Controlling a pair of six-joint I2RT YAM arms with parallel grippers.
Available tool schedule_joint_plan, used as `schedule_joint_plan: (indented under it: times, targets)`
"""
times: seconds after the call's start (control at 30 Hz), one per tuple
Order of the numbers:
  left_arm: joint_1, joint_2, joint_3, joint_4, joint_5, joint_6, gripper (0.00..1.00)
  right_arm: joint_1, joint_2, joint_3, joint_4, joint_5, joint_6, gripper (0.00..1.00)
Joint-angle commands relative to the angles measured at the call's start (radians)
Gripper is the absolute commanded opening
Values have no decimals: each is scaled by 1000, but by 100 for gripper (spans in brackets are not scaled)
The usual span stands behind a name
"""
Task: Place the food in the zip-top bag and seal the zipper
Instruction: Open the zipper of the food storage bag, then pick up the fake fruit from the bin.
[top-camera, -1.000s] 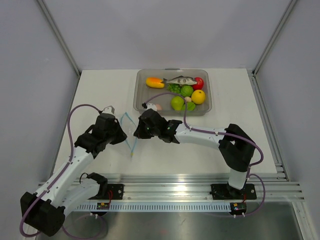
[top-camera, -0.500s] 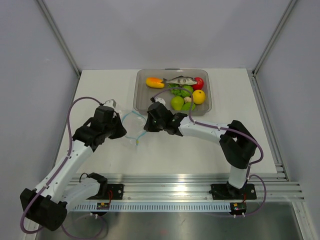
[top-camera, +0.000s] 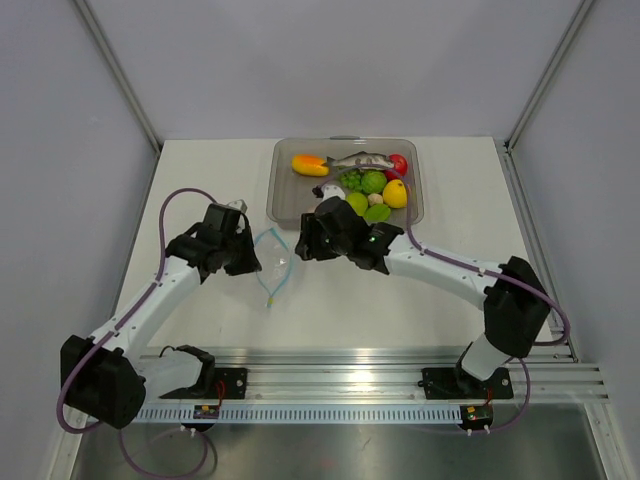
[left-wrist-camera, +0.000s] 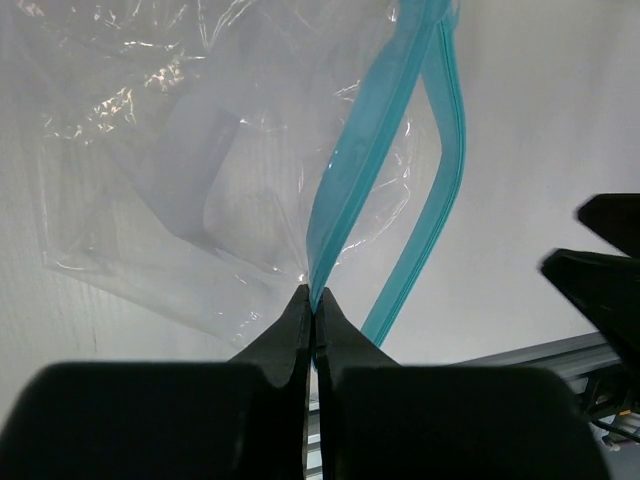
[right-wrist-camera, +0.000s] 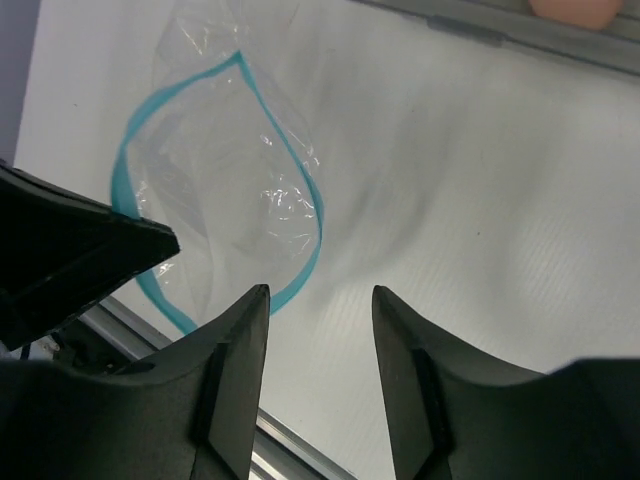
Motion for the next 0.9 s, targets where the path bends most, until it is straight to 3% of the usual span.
schedule_joint_plan:
  times: [0.0,0.13,0.27,0.43,0.63,0.87]
  targets:
    - [3,4,54,22,38,13,0,-66,-103,17,-26,47,-57,54]
    - [3,11,58,19,26,0,0,-170,-100,60,-46,57,-60,55]
    - [3,30,90,-1,1,0,0,-244,30,202,-127,70,-98,59]
    - [3,48,121,-19,-8,0,0,-265,280,469,-222,74,-169,73]
    - [3,42,135,-35,13,4,0,-268,530,731,-320,21,-198,78]
    - [3,28,123,-36,39,7,0,-268,698,872,-379,-32,-226,85]
